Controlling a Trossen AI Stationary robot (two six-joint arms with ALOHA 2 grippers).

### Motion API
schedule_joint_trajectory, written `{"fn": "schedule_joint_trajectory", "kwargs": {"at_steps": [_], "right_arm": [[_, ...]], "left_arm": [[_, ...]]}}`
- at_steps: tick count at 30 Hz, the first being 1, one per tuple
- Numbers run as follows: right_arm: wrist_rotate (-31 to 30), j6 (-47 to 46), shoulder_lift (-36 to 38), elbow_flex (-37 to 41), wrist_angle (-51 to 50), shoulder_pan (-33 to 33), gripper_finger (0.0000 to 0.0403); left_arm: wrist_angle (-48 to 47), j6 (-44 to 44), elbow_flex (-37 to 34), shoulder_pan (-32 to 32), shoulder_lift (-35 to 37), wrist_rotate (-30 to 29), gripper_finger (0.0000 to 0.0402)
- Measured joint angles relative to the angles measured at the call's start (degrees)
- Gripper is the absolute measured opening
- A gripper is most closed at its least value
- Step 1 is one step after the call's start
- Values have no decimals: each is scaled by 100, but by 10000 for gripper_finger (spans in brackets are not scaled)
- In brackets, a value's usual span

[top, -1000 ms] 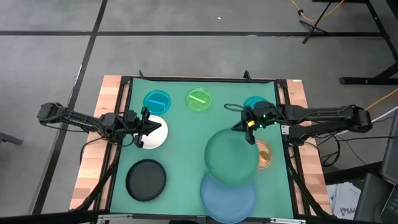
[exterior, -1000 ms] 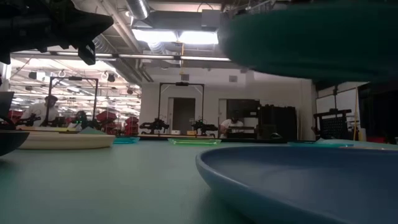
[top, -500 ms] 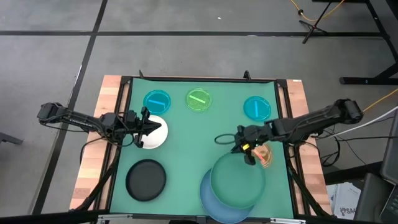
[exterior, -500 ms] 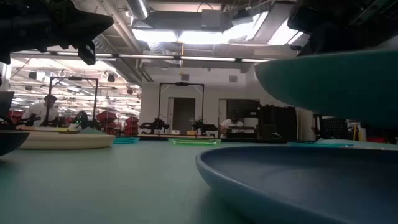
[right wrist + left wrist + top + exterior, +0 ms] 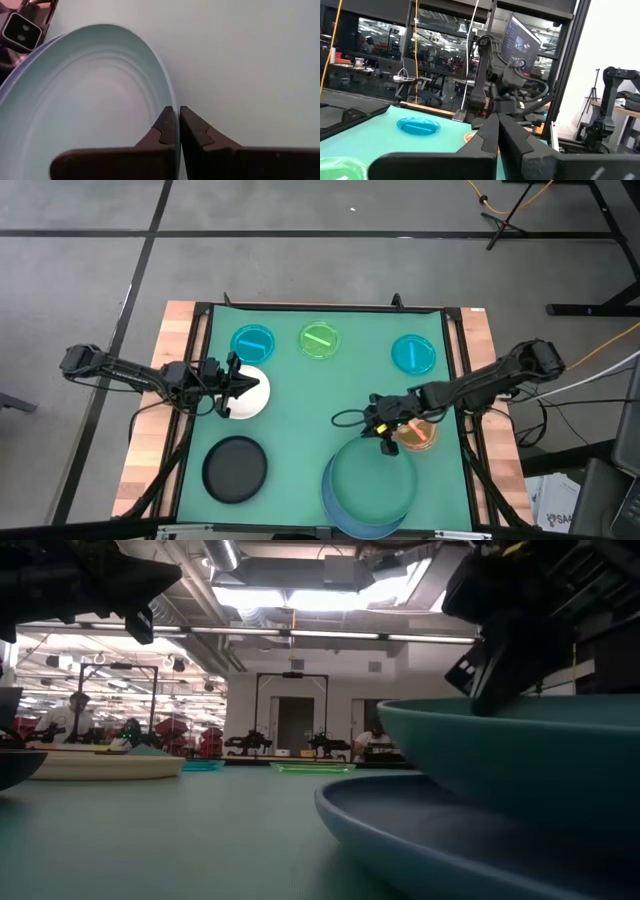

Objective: Stack plastic plates
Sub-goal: Stack the green plate on top of the blue plate, then adjust the stacked plates

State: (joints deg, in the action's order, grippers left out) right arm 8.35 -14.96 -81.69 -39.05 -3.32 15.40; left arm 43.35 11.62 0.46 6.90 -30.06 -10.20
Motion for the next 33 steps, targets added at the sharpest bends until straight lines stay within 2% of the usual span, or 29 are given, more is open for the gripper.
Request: {"fn": "schedule_joint_trajectory", "kwargs": {"at_steps": [8, 11, 15, 19, 24, 27, 33], "right_arm": [[38, 19, -521, 2, 590, 0, 1], [258, -9, -661, 2, 775, -2, 5], [294, -44, -766, 2, 822, -2, 42], [224, 115, -716, 2, 738, -55, 94], [155, 377, -133, -544, -858, -41, 139], [-188, 143, 243, -825, -1639, 351, 147], [-955, -602, 659, -876, -1839, 1548, 139]], "left_arm": [[-35, 281, -1, 233, -11, 22, 0], [-13, 279, 1, 358, -11, -110, 0], [9, 176, -1, 459, -11, -394, 0], [148, 148, 0, 499, -11, -420, 0], [504, 159, 13, 742, -112, -375, 0], [551, 109, 163, 988, -325, -391, 0], [576, -202, 724, 1382, -1128, -622, 0]]}}
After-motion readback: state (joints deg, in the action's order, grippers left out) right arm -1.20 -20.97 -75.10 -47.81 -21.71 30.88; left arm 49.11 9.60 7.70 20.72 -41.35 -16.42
